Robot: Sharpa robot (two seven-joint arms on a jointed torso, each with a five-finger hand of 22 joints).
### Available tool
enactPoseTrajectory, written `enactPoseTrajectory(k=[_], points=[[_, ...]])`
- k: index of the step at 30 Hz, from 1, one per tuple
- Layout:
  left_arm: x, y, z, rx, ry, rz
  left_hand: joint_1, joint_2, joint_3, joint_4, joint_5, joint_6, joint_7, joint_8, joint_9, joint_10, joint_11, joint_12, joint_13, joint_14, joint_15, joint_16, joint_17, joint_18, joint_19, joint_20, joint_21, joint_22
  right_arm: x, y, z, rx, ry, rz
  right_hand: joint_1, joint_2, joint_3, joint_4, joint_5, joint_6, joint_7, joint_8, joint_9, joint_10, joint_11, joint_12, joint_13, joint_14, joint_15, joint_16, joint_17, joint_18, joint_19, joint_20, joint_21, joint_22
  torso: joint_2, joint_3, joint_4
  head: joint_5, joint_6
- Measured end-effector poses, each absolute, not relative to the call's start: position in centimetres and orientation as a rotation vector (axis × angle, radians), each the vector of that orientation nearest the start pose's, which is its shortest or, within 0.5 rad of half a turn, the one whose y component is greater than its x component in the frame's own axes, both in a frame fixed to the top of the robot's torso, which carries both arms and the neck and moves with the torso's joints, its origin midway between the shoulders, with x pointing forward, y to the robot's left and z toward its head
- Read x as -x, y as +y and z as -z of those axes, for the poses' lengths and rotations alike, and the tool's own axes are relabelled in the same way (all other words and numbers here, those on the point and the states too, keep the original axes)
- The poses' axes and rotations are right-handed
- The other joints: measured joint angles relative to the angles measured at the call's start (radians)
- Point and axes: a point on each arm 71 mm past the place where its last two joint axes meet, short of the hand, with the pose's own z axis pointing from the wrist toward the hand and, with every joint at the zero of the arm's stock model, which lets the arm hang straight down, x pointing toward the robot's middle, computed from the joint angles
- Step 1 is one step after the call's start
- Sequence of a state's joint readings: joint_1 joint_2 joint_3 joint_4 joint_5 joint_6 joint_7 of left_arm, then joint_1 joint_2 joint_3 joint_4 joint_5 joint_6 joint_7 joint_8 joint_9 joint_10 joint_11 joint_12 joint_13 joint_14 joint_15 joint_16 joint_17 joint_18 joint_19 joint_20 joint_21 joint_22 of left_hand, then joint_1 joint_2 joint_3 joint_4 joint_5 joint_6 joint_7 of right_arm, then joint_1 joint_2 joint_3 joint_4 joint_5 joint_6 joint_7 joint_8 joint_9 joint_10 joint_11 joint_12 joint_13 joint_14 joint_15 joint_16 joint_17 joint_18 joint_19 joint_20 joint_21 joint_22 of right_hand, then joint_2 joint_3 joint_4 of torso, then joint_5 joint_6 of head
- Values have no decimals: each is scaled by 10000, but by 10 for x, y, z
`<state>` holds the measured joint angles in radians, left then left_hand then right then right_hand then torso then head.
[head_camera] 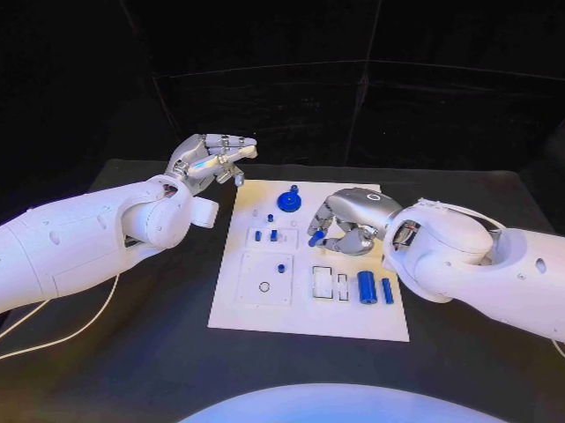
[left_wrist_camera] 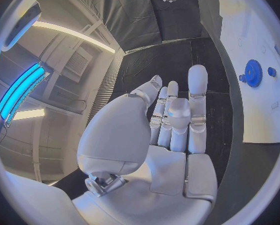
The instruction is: Assemble the parts on the task board
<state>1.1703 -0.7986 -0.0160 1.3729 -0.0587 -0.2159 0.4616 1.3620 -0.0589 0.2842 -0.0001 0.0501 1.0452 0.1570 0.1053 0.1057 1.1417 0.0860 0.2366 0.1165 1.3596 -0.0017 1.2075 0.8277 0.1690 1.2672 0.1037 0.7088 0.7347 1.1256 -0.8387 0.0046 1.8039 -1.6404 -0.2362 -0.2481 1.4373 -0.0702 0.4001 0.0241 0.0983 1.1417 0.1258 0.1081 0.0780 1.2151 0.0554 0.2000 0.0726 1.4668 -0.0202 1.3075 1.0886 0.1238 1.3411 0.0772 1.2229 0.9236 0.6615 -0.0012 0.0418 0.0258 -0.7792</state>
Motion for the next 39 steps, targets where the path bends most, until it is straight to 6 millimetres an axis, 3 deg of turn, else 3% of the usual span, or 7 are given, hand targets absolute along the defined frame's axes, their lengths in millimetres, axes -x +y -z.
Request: enactPoseTrajectory(k=[7, 13, 22, 39], points=[[-513, 226, 189, 10356, 13660, 15725, 0, 0, 0, 0, 0, 0, 0, -1, 0, 0, 0, 0, -1, 0, 0, 0, 0, 0, 0, 0, 0, 1, -406, -75, 175, 4040, 16467, -8707, 13, 11, 37, -39, -33, 29, 8, -20, 0, 0, 1, -47, -1, 0, 0, -1, -41, 1, -1, 0, 0, -1, 9, -11, 22, 116, -41], [-512, 224, 188, 10348, 13675, 15760, 0, 0, 0, 0, 0, 0, 0, -3, 0, 0, 0, 0, -1, 1, 0, 0, 0, 0, 0, 0, 0, 1, -400, -50, 196, 4341, 16845, -9275, 66, -18, 73, -76, -38, 30, 10, -49, 0, -1, 1, -116, -4, 0, 1, -3, -54, 2, -1, -1, 0, -1, 10, -14, 26, 246, -81], [-512, 223, 188, 10343, 13682, 15780, 0, 0, 0, 0, 0, 0, 0, -4, 0, 0, 0, 0, -2, 1, 1, 0, 1, 0, 0, 0, 0, 2, -399, -33, 220, 4582, 17485, -9499, 66, -18, 98, -101, -54, 28, 10, -78, 5, -1, 2, -163, -6, 0, 2, -4, -86, 2, -2, -1, 0, -9, 15, -4, 6, 399, -153], [-513, 220, 188, 10328, 13701, 15830, 0, 0, 0, 0, 0, 0, 0, -4, 0, 0, 0, 0, -3, 1, 1, 0, 2, 0, 0, 0, 0, 3, -400, -30, 232, 5232, 18090, -9065, 106, -60, 122, -126, -58, 19, 7, -70, 15, -3, 2, -164, -11, 0, 2, -4, -95, 4, -2, -1, -1, -9, 15, 6, -3, 469, -238]])
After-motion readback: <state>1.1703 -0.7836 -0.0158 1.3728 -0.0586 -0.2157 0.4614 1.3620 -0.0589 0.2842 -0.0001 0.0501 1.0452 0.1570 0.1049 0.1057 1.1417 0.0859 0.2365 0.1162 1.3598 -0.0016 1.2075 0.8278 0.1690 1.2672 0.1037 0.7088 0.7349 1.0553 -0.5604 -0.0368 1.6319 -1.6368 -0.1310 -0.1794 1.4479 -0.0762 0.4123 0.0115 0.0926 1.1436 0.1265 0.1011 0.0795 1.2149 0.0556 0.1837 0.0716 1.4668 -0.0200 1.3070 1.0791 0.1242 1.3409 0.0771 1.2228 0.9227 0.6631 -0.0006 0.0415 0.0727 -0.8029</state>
